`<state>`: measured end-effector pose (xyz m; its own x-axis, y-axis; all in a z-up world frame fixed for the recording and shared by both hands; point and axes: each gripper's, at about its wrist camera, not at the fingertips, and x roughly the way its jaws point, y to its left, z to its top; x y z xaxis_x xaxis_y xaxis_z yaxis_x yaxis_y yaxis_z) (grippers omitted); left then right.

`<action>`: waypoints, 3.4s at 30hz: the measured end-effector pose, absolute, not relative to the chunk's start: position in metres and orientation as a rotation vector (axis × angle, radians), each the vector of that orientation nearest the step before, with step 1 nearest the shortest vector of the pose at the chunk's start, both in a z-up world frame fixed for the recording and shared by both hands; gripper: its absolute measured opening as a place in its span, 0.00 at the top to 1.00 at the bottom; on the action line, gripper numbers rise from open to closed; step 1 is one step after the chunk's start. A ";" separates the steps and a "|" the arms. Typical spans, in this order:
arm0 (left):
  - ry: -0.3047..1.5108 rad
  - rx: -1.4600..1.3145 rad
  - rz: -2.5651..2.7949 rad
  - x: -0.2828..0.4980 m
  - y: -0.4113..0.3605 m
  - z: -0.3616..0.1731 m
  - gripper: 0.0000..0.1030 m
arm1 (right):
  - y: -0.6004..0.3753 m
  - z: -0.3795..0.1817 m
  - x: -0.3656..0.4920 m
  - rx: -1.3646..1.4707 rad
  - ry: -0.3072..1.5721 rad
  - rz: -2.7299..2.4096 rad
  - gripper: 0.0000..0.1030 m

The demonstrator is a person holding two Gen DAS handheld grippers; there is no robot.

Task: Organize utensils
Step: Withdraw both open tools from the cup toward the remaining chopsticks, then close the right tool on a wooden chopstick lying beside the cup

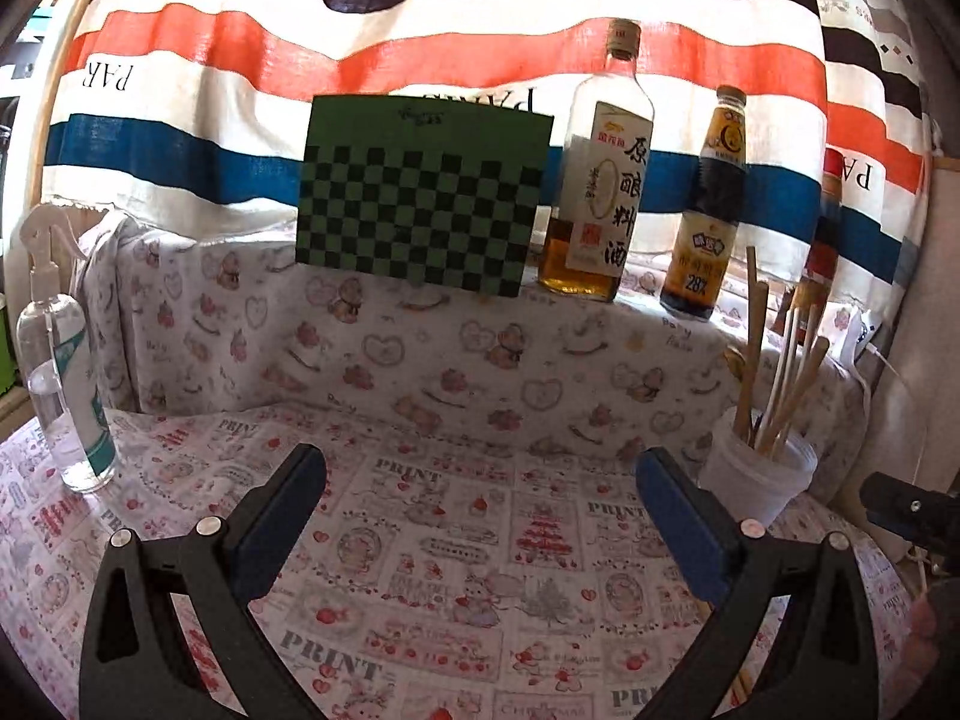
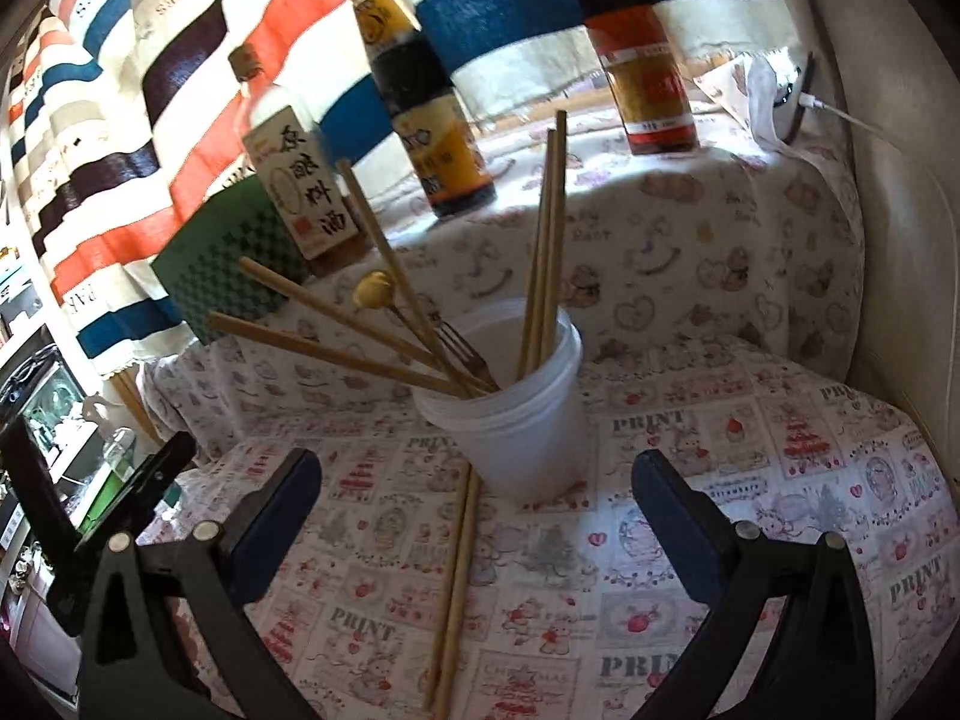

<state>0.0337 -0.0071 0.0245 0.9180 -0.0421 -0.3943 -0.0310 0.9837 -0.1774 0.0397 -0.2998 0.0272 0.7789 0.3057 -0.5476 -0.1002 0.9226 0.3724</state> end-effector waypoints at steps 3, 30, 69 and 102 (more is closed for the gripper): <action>0.435 -0.186 -0.007 0.039 -0.007 0.020 0.00 | -0.302 0.022 0.046 0.347 0.669 0.207 0.00; 0.689 -0.351 -0.088 0.068 0.010 -0.006 0.00 | -0.256 -0.029 0.069 0.144 0.941 0.279 0.64; 0.792 -0.294 -0.029 0.080 0.010 -0.024 0.00 | -0.204 -0.051 0.063 -0.107 0.942 0.265 0.91; 0.721 -0.073 0.076 0.078 -0.006 -0.019 0.00 | -0.230 -0.002 0.061 0.007 0.980 0.249 0.78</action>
